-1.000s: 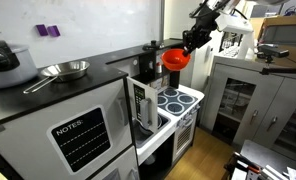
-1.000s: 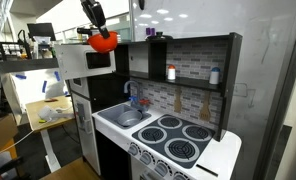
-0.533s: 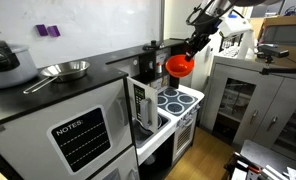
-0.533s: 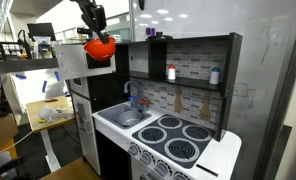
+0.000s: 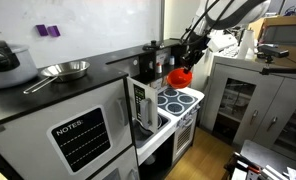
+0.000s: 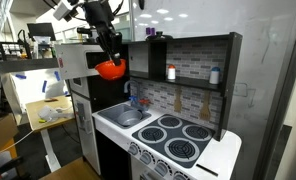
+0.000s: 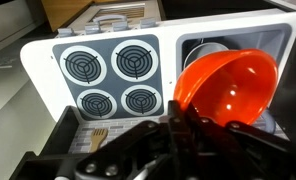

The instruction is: Take the orange bowl from the cabinet and put it on the stove then close the cabinet door

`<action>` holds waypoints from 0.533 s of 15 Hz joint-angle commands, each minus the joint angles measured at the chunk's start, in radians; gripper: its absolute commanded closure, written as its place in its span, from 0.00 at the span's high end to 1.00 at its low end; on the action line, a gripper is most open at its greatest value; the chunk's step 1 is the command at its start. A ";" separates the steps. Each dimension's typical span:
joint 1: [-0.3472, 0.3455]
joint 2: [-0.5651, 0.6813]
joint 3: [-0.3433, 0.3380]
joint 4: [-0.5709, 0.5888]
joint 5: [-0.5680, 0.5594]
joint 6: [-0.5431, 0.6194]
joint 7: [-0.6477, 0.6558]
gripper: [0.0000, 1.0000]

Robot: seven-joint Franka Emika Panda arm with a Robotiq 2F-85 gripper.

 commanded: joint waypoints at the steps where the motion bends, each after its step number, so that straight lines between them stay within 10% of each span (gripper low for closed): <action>1: 0.021 0.135 -0.053 0.052 0.030 0.060 -0.044 0.02; 8: 0.011 0.465 -0.093 0.172 0.258 0.223 -0.143 0.02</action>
